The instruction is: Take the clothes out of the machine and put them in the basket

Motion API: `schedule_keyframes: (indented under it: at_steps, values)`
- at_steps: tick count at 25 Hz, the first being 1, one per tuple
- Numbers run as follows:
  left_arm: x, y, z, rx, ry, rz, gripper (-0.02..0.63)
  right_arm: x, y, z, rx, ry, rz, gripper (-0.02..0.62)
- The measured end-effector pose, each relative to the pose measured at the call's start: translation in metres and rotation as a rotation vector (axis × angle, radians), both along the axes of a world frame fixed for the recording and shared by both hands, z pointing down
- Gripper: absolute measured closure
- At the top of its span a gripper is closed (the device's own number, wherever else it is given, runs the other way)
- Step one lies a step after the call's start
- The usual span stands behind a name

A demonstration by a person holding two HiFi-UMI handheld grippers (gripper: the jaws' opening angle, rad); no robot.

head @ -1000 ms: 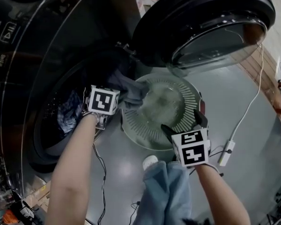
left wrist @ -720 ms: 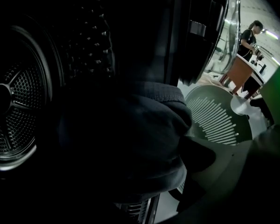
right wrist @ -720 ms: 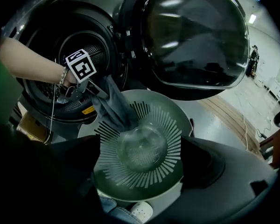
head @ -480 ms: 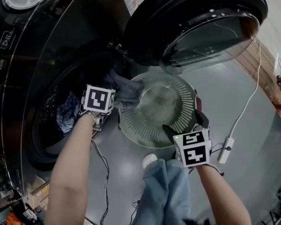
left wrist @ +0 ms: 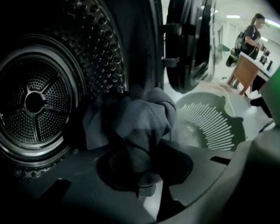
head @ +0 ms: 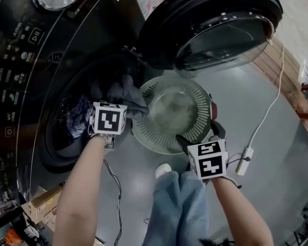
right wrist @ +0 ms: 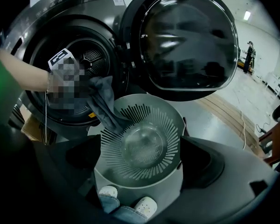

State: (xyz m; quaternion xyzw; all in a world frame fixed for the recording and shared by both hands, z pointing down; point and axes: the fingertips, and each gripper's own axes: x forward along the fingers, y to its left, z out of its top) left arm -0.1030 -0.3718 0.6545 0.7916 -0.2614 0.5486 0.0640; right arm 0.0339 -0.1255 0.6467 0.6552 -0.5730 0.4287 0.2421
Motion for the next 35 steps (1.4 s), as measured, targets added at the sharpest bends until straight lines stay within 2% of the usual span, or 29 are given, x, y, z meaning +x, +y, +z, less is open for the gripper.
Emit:
schedule_keyframes:
  at_steps: [2,5,10,15,17,20,23,26,30,34,35]
  values:
    - [0.000,0.018,-0.005,-0.041,0.020,-0.007,0.528,-0.001,0.003,-0.005,0.001,0.001,0.002,0.066]
    - [0.006,0.042,-0.016,-0.056,0.038,0.031,0.528,-0.003,0.009,-0.013,0.003,-0.003,0.008,0.066]
    - [0.023,0.085,-0.032,-0.155,0.135,0.040,0.528,0.001,0.021,-0.023,0.007,0.000,0.019,0.067]
    - [0.046,0.130,-0.045,-0.229,0.212,0.096,0.528,0.011,0.034,-0.025,0.010,-0.008,0.056,0.067]
    - [0.059,0.150,-0.051,-0.272,0.256,0.127,0.528,0.015,0.042,-0.025,0.004,-0.008,0.066,0.069]
    - [0.078,0.184,-0.060,-0.341,0.289,0.227,0.528,0.023,0.051,-0.025,0.012,-0.015,0.092,0.071]
    - [0.092,0.214,-0.067,-0.382,0.283,0.340,0.528,0.026,0.058,-0.025,0.020,-0.022,0.110,0.075]
    - [0.100,0.233,-0.070,-0.422,0.298,0.386,0.528,0.030,0.064,-0.023,0.014,-0.022,0.116,0.077]
    - [0.101,0.236,-0.067,-0.447,0.302,0.364,0.526,0.033,0.067,-0.022,0.009,-0.025,0.127,0.078]
    - [0.092,0.233,-0.045,-0.417,0.208,0.327,0.506,0.034,0.067,-0.020,0.004,-0.022,0.121,0.080]
    - [0.090,0.233,-0.040,-0.412,0.189,0.312,0.476,0.035,0.066,-0.019,0.002,-0.023,0.124,0.080]
